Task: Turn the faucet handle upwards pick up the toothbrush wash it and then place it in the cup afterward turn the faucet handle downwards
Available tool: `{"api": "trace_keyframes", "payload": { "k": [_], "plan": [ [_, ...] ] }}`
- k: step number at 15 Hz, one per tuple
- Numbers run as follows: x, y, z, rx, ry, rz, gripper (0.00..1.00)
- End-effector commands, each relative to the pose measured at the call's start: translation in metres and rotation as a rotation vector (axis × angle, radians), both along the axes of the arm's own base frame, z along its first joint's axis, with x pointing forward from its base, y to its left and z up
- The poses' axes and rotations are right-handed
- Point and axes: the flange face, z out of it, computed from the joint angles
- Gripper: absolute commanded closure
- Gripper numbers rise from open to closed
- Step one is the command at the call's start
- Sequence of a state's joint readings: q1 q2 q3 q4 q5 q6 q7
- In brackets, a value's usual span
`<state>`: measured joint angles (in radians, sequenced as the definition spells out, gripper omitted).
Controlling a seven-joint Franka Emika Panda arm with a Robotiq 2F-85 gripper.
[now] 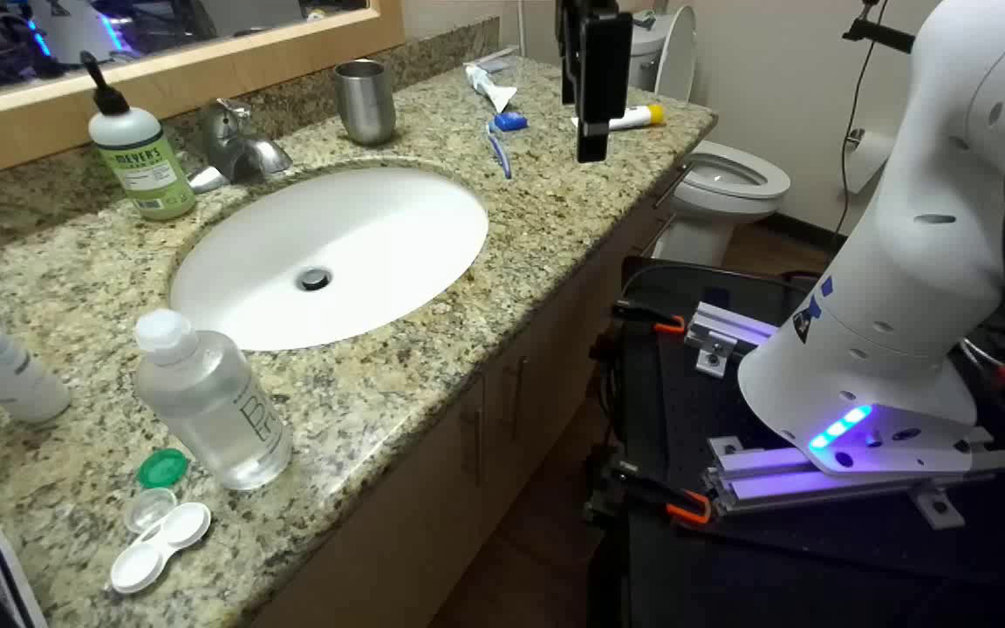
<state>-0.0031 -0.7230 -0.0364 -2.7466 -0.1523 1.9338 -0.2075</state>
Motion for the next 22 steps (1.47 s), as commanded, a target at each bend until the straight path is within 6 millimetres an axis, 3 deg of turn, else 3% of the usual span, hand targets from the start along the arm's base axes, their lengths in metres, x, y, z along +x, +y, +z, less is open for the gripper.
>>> {"api": "trace_keyframes", "payload": {
  "k": [1, 3, 4, 8, 11, 13, 15, 16, 17, 19, 20, 22],
  "plan": [
    [0.0, 0.0, 0.0, 0.0, 0.001, 0.0, 0.0],
    [0.011, 0.007, -0.008, -0.011, -0.019, -0.039, 0.0],
    [0.035, 0.017, -0.016, 0.007, -0.084, -0.12, 0.0],
    [0.108, 0.055, -0.014, 0.097, -0.315, -0.299, 0.0],
    [0.169, 0.062, -0.004, 0.126, -0.45, -0.444, 0.0],
    [0.207, 0.048, 0.016, 0.139, -0.524, -0.546, 0.0],
    [0.227, 0.038, 0.039, 0.144, -0.558, -0.667, 0.0],
    [0.227, 0.04, 0.048, 0.126, -0.564, -0.68, 0.0],
    [0.215, 0.041, 0.035, 0.147, -0.558, -0.625, 0.0],
    [0.225, 0.039, 0.047, 0.145, -0.574, -0.663, 0.0],
    [0.231, 0.025, 0.044, 0.086, -0.576, -0.665, 0.0],
    [0.256, -0.027, 0.054, -0.032, -0.622, -0.697, 0.0]
  ]
}}
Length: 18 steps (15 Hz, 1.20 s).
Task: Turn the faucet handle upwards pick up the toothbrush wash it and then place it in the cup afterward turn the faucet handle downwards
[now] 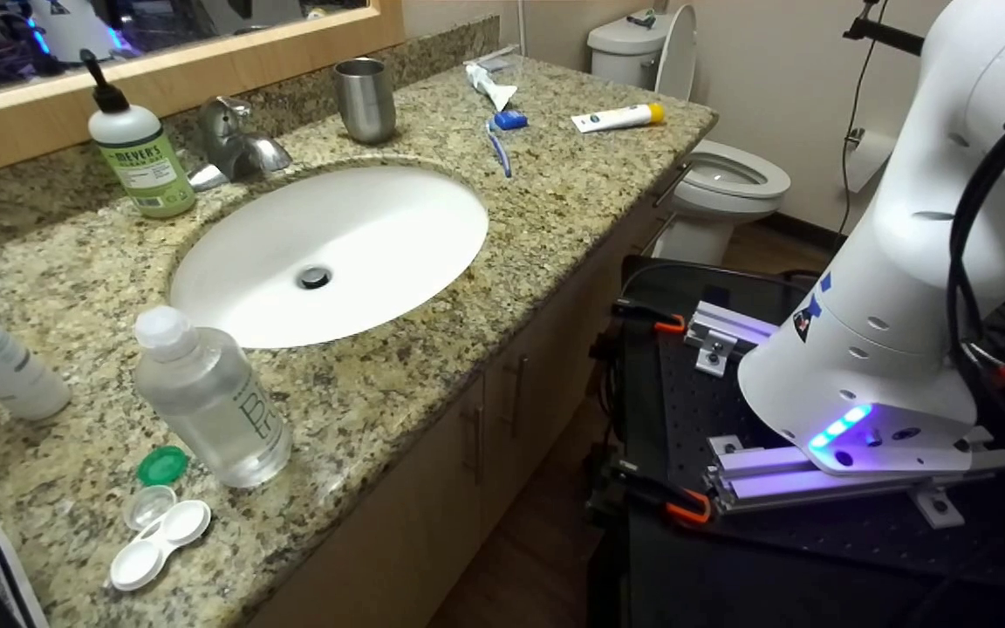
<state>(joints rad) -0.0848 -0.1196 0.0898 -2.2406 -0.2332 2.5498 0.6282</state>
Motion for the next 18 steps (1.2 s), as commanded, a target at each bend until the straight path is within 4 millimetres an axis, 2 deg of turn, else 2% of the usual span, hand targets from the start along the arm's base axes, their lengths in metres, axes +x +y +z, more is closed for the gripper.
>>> {"api": "trace_keyframes", "payload": {
  "k": [1, 3, 5, 6, 8, 11, 12, 15, 16, 18],
  "plan": [
    [0.039, -0.078, 0.012, -0.16, 0.024, -0.102, 0.0],
    [0.057, -0.12, 0.019, -0.251, 0.091, -0.151, 0.0],
    [0.073, -0.15, 0.015, -0.272, 0.195, -0.192, 0.0],
    [0.084, -0.153, 0.006, -0.214, 0.264, -0.153, 0.0],
    [0.1, -0.154, 0.003, -0.116, 0.326, -0.097, 0.0],
    [0.117, -0.156, 0.01, 0.033, 0.417, -0.016, 0.0],
    [0.101, -0.152, 0.003, -0.029, 0.372, -0.07, 0.0],
    [0.114, -0.153, 0.01, 0.015, 0.399, -0.036, 0.0],
    [0.117, -0.151, 0.008, 0.021, 0.359, -0.043, 0.0],
    [0.131, -0.148, -0.019, 0.029, 0.349, -0.074, 0.0]
  ]
}}
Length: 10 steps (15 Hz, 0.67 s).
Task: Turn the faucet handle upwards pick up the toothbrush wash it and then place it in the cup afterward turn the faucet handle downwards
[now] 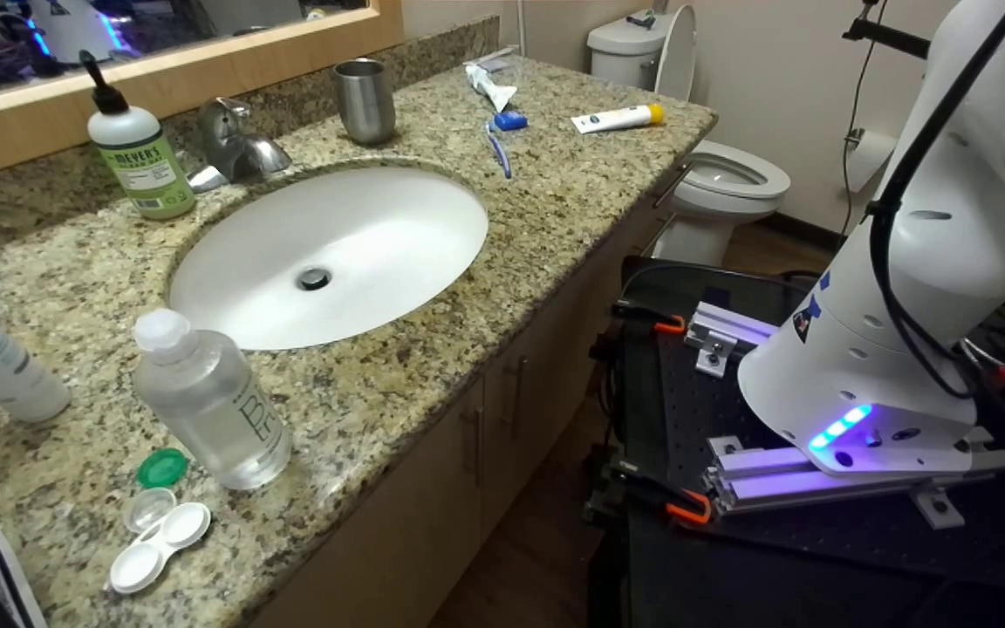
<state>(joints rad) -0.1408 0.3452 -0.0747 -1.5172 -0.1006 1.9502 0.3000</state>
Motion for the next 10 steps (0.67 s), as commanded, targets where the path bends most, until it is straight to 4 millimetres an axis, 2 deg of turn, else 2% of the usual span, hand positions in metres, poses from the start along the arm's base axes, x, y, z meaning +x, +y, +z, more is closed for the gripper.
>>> {"api": "trace_keyframes", "payload": {
  "k": [1, 6, 7, 10],
  "plan": [
    [0.016, 0.005, -0.037, 0.006, -0.038, -0.035, 0.0],
    [0.031, 0.006, -0.086, -0.021, -0.05, -0.086, 0.0],
    [0.028, 0.009, -0.076, -0.011, -0.034, -0.065, 0.0],
    [0.031, 0.006, -0.089, -0.016, -0.032, -0.077, 0.0]
  ]
}}
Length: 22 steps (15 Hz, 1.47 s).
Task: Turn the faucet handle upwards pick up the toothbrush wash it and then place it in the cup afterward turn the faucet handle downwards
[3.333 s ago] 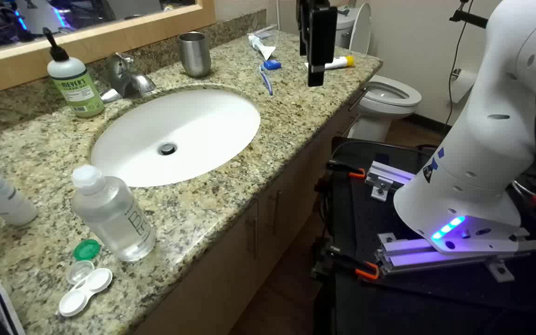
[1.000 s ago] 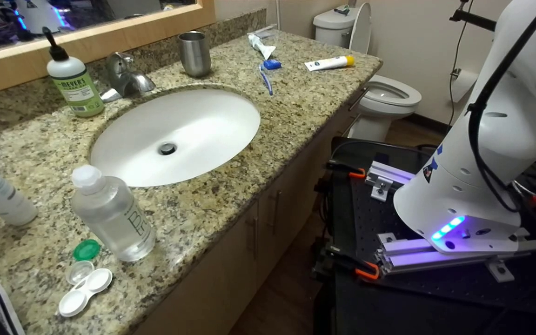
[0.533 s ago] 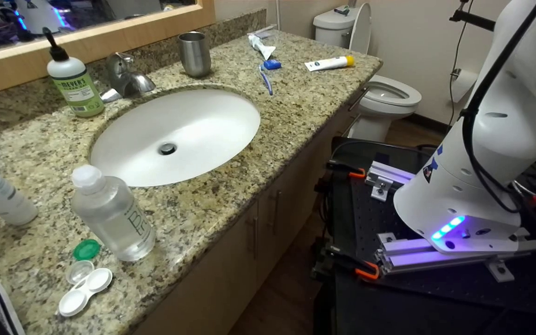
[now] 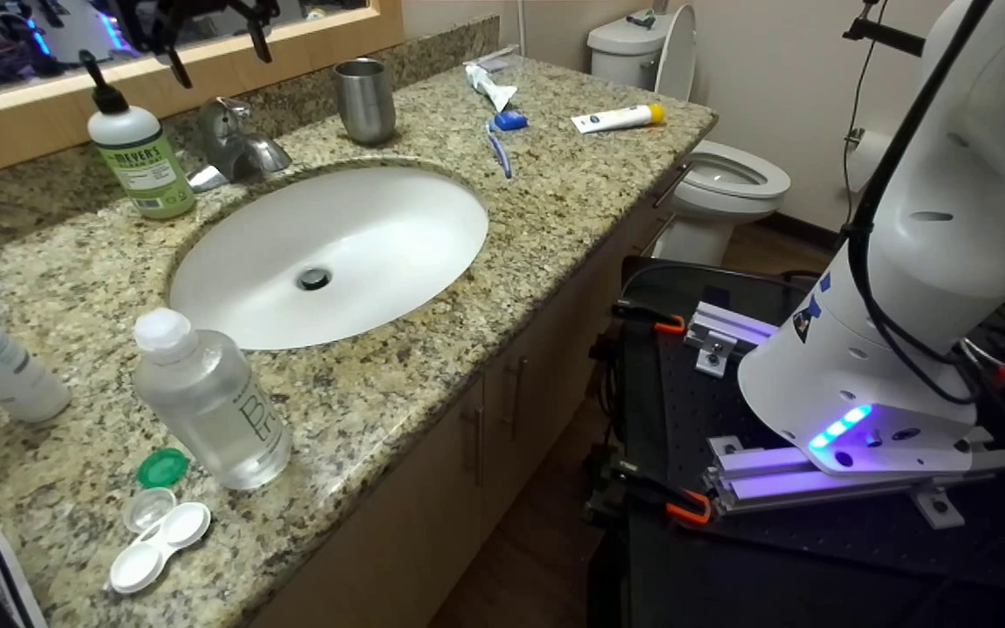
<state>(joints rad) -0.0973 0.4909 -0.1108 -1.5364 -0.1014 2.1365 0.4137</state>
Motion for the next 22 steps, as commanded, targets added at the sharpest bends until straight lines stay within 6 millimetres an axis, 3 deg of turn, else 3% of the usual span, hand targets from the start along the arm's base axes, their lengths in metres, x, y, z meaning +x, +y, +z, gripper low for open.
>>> {"api": "trace_keyframes", "payload": {
  "k": [1, 6, 7, 14, 18, 19, 20, 22],
  "plan": [
    [0.008, -0.004, -0.007, -0.013, 0.0, -0.022, 0.0],
    [0.026, -0.008, -0.036, -0.025, 0.012, -0.053, 0.0],
    [0.013, -0.007, -0.026, -0.014, 0.017, -0.039, 0.0],
    [0.025, -0.015, -0.048, -0.016, 0.046, -0.075, 0.0],
    [0.02, -0.013, -0.043, -0.023, 0.035, -0.054, 0.0],
    [0.02, -0.012, -0.042, -0.016, 0.037, -0.053, 0.25],
    [0.021, -0.011, -0.042, -0.014, 0.038, -0.054, 0.26],
    [0.021, -0.01, -0.042, -0.011, 0.041, -0.054, 0.4]
  ]
}}
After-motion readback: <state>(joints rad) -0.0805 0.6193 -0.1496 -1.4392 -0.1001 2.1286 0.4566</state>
